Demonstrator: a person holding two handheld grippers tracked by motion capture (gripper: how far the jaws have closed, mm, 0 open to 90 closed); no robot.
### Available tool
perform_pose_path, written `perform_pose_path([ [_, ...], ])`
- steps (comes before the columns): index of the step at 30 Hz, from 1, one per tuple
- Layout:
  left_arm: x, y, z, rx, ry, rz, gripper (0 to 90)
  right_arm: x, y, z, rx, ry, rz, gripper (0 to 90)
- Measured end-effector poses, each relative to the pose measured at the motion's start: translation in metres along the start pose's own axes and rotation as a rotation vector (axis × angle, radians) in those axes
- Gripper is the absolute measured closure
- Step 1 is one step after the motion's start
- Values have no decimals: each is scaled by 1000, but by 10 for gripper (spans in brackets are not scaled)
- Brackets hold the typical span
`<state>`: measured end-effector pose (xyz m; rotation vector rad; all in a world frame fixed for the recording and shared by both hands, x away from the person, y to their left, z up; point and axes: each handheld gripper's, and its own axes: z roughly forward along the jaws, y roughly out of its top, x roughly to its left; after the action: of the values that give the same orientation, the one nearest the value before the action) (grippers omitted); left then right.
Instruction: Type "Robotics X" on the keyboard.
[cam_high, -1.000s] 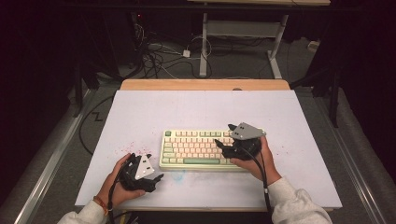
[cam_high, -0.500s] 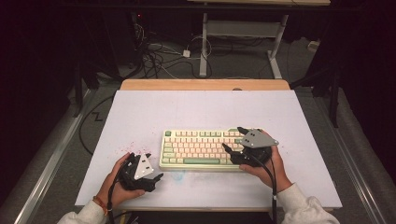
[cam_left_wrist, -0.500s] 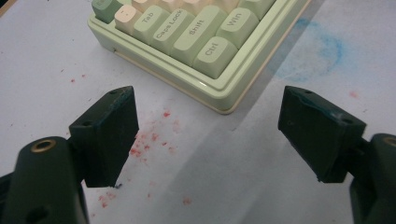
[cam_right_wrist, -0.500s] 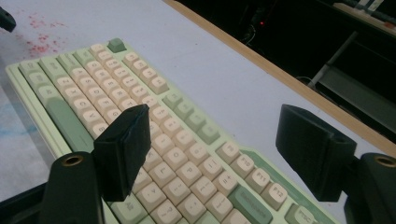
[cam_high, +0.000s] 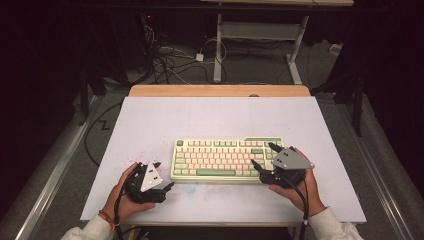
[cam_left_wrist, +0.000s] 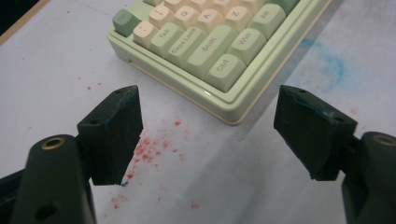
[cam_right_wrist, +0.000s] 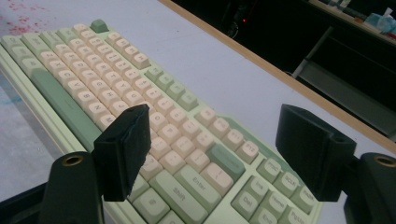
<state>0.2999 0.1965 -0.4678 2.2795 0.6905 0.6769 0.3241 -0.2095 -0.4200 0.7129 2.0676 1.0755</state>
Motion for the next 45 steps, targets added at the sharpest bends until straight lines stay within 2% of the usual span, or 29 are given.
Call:
perform_pose_path([
  [4, 1, 2, -4, -19, -16, -2, 308, -1, -9, -7, 0, -7, 11, 267],
  [10, 3, 4, -5, -14, -37, -17, 329, -3, -26, -17, 7, -12, 43, 268],
  [15, 6, 7, -9, -18, -40, -25, 376, -2, -37, -25, 31, -33, 25, 267],
  [17, 8, 9, -9, -5, -40, -41, 459, -2, -40, -28, 35, -43, 24, 267],
  [18, 9, 10, -8, 5, -41, -48, 535, -2, -41, -29, 38, -44, 26, 267],
  [20, 10, 12, -8, -1, -68, -58, 629, -2, -45, -30, 45, -44, 25, 267],
  [27, 12, 23, -10, -2, -75, -35, 872, 2, -51, -34, 70, -32, 20, 267],
  [33, 12, 32, -10, -2, -112, -47, 876, 4, -53, -35, 86, -36, 12, 267],
  [37, 12, 41, -6, 2, -135, -32, 875, 4, -52, -34, 80, -35, 12, 267],
  [39, 13, 45, -5, -3, -151, -37, 875, 5, -51, -33, 82, -32, 10, 267],
  [45, 14, 57, 2, -13, -166, -33, 875, 7, -52, -30, 98, -26, 5, 267],
])
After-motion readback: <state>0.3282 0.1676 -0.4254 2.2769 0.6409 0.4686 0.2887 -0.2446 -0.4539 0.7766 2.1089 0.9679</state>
